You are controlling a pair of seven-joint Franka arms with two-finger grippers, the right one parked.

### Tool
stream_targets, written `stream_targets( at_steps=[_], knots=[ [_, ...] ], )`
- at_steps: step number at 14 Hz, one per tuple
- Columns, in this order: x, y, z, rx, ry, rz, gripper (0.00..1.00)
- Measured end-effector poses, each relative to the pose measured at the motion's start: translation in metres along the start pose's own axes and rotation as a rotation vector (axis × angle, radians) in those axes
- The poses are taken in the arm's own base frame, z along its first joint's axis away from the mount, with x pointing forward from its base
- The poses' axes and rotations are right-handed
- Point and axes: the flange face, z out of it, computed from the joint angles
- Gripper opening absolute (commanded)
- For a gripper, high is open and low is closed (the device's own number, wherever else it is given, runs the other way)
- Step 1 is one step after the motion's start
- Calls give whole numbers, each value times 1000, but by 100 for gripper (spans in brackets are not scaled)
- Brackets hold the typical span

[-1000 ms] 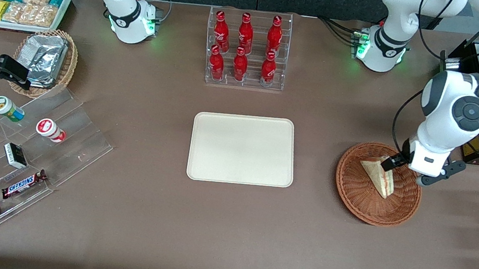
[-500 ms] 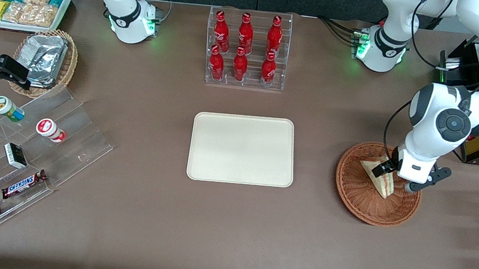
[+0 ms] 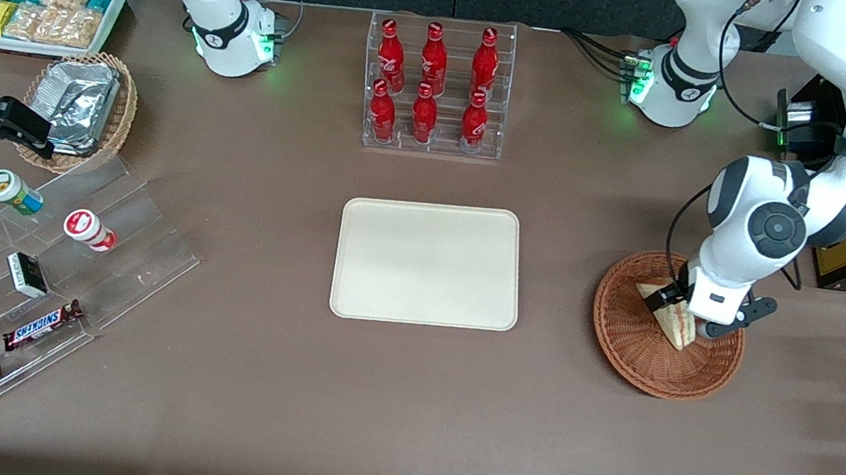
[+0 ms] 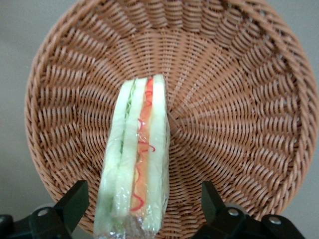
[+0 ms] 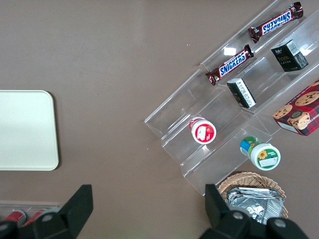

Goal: Place sandwich from basket to tray
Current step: 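Lower the left gripper and close it on the wrapped sandwich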

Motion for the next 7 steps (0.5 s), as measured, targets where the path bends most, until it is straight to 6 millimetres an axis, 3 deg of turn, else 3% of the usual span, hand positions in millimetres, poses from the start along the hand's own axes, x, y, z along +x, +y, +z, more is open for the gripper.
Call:
stream_targets(
  at_steps=[2, 5, 6, 7],
  knots=[
    [-2, 0, 7, 8, -10, 2, 66],
    [-7, -3, 15, 20, -25, 3, 6],
    [-7, -3, 16, 21, -27, 3, 0],
    [-7, -4, 16, 21, -26, 2, 0]
  ],
)
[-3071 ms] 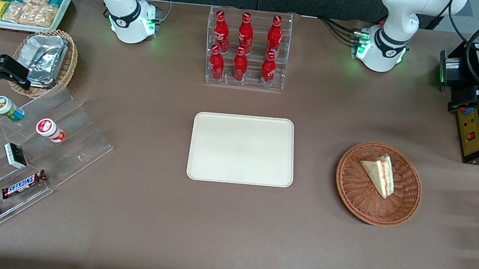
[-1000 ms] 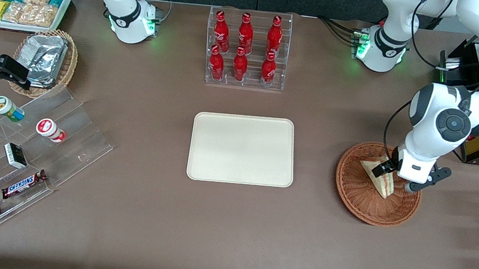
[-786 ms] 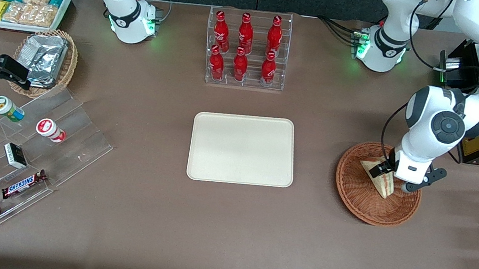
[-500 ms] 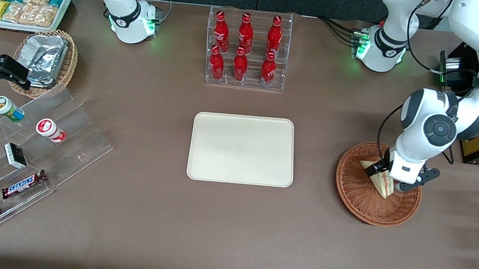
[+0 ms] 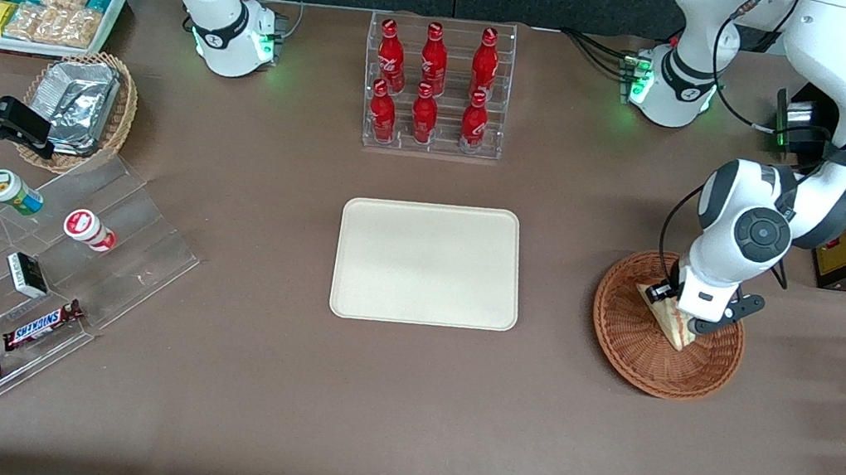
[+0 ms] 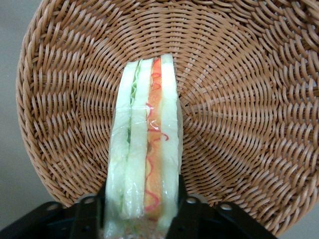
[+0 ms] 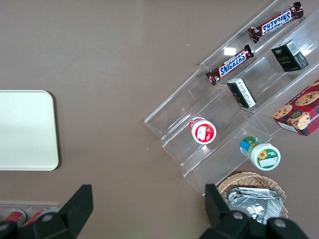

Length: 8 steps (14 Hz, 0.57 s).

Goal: Place sandwich from basket to tray
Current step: 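Lower the left gripper and close it on the wrapped sandwich, then lift the sandwich and carry it over the white tray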

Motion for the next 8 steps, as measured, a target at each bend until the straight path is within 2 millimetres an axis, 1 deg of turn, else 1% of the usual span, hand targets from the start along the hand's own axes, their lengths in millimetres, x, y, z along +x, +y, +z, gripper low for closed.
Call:
stream_targets(
  at_steps=[3, 4, 5, 6, 7, 8],
  knots=[
    [2, 0, -4, -1, 2, -2, 0],
    [4, 1, -10, 6, -4, -4, 0],
    [8, 2, -20, 23, -18, -6, 0],
    [14, 4, -36, 43, -35, -8, 0],
    [21, 8, -57, 59, -46, -8, 0],
    [25, 16, -83, 69, -49, -3, 0]
  ],
)
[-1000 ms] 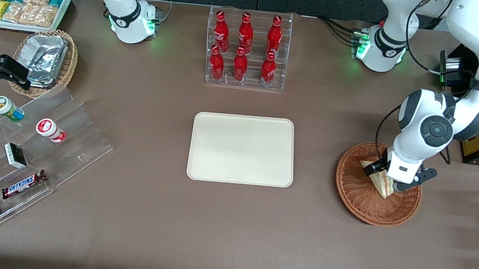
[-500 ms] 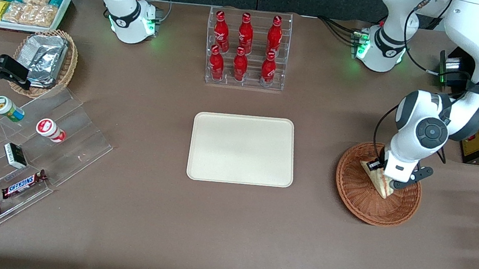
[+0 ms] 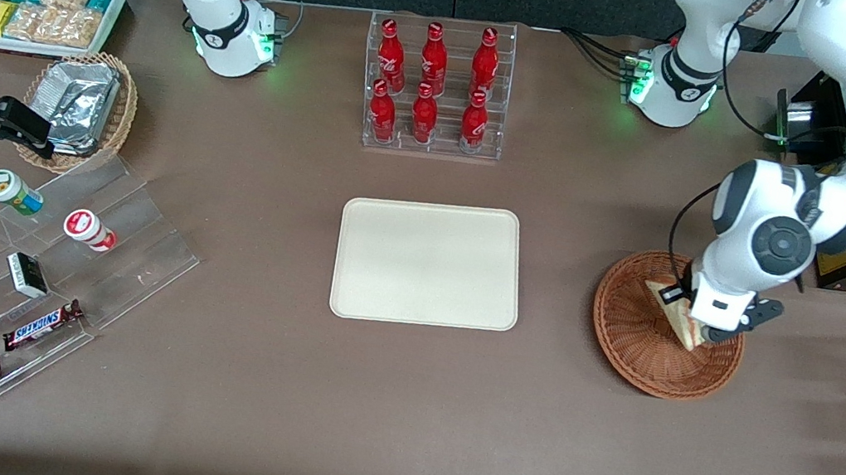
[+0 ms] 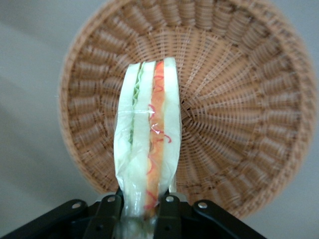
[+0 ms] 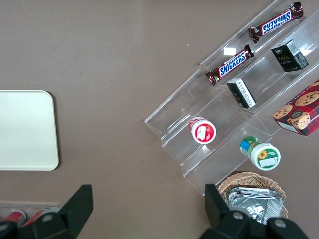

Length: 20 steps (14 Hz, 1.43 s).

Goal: Place sandwich from basket to tray
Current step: 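Lift the sandwich and carry it over the white tray, then lower the sandwich onto the tray and open the left gripper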

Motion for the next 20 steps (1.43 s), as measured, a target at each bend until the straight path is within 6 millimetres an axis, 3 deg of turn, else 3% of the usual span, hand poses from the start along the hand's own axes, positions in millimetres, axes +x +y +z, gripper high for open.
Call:
stream_targets(
  at_steps=[2, 4, 8, 11, 14, 17, 20],
  knots=[
    [-8, 24, -50, 4, 13, 36, 0],
    [-32, 59, -84, -24, 36, 70, 0],
    [-102, 140, -107, -77, 54, 168, 0],
    [-144, 196, -106, -108, 36, 220, 0],
    [-174, 249, -89, -117, 20, 284, 0],
    [-211, 300, -56, -92, 17, 358, 0],
    [-242, 334, -23, -92, 27, 415, 0]
  ],
)
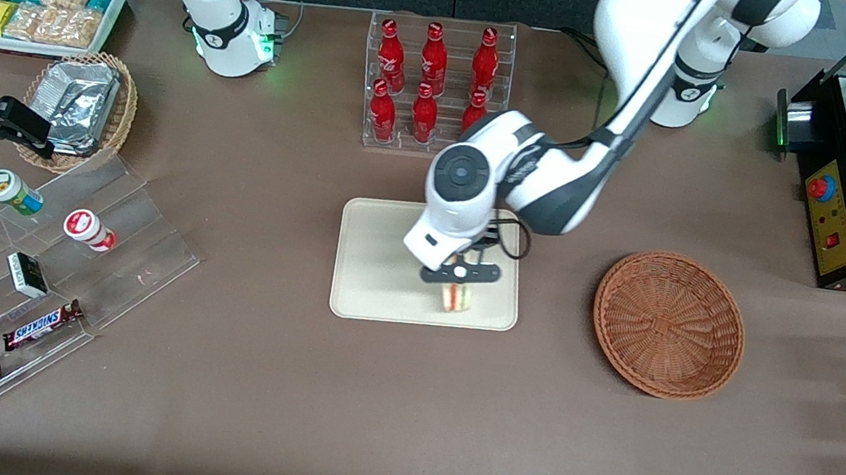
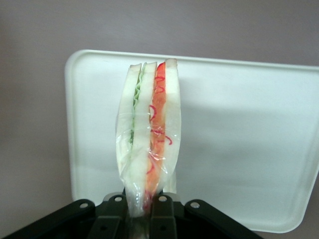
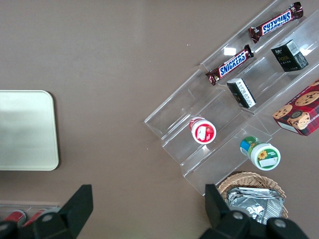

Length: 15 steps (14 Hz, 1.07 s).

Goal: Place sandwich from basket to tray
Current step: 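Lower the sandwich onto the tray and open the left gripper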

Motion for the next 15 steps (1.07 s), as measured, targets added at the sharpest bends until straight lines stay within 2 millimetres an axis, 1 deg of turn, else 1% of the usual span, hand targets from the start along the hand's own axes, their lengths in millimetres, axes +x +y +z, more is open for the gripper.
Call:
stream_targets(
  at_steps=[2, 4, 8, 11, 13, 14, 15],
  knots=[
    [-14, 16, 19, 14, -7, 29, 0],
    [-23, 25, 29, 20, -9, 48, 0],
    [-26, 33, 40, 8, 3, 58, 0],
    [-44, 47, 62, 27, -7, 90, 0],
    [-48, 52, 75, 27, -5, 99, 0],
    [-48, 52, 77, 28, -5, 99, 2],
    [-48, 52, 77, 27, -4, 99, 51]
  ],
)
